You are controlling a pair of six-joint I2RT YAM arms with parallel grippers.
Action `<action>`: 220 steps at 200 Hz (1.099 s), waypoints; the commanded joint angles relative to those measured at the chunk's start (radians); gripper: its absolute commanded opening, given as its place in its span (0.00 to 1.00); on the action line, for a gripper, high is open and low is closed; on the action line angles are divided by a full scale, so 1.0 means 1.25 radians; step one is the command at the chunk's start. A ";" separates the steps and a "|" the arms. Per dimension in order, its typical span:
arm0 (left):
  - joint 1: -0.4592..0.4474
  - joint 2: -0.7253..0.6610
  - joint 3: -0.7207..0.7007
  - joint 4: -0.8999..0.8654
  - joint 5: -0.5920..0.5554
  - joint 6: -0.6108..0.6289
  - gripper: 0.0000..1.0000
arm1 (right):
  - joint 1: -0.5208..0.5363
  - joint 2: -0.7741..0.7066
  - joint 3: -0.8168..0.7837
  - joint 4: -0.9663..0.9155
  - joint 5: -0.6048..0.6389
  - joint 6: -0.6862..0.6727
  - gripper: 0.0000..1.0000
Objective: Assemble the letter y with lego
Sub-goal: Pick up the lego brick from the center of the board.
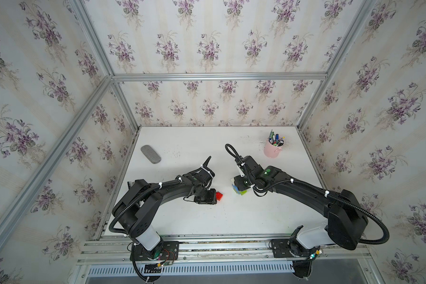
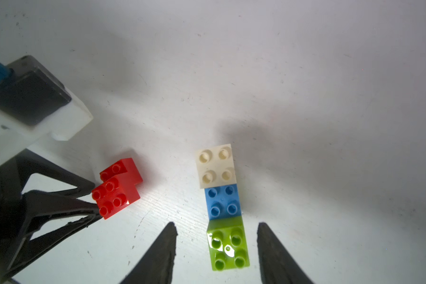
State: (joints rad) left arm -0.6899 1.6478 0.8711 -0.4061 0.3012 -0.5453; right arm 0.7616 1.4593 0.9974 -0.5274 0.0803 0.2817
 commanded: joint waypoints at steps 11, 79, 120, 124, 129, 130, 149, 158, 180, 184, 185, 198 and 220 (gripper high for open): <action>-0.002 0.019 0.007 0.030 -0.024 -0.017 0.42 | 0.001 -0.001 -0.015 -0.016 -0.003 0.024 0.57; -0.008 0.046 0.025 0.050 -0.027 -0.025 0.42 | 0.001 0.017 -0.040 -0.012 -0.009 0.028 0.59; -0.013 0.010 -0.002 0.047 -0.018 -0.031 0.45 | 0.001 0.062 -0.010 -0.011 -0.010 0.007 0.60; -0.012 0.001 -0.006 0.046 -0.017 -0.032 0.45 | 0.001 0.069 -0.007 -0.011 -0.010 0.006 0.60; -0.013 -0.008 -0.011 0.044 -0.017 -0.032 0.46 | 0.001 0.077 -0.002 -0.012 -0.010 0.003 0.60; -0.012 -0.010 -0.012 0.043 -0.017 -0.032 0.46 | 0.001 0.077 -0.002 -0.012 -0.010 0.003 0.60; -0.013 -0.051 -0.027 0.024 -0.031 -0.032 0.49 | 0.001 0.107 0.011 -0.012 -0.005 -0.005 0.60; -0.013 -0.072 -0.033 0.014 -0.041 -0.032 0.51 | 0.001 0.119 0.014 -0.010 -0.005 -0.007 0.60; -0.008 -0.117 -0.045 -0.001 -0.063 -0.031 0.53 | 0.001 0.138 0.018 0.002 -0.009 -0.008 0.59; -0.006 -0.124 -0.047 -0.003 -0.066 -0.030 0.54 | 0.001 0.141 0.018 0.004 -0.010 -0.008 0.59; -0.006 -0.125 -0.047 -0.003 -0.067 -0.030 0.54 | 0.001 0.143 0.019 0.004 -0.010 -0.008 0.59; 0.005 -0.139 -0.048 -0.004 -0.068 -0.032 0.54 | 0.001 0.156 0.024 0.006 -0.015 -0.009 0.57; 0.027 -0.146 -0.042 -0.004 -0.066 -0.027 0.54 | 0.001 0.177 0.026 0.010 -0.013 -0.014 0.55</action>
State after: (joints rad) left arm -0.6765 1.4746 0.8124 -0.3985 0.2356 -0.5819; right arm 0.7620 1.6585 1.0233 -0.5274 0.0624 0.2691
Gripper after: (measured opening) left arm 0.542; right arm 0.557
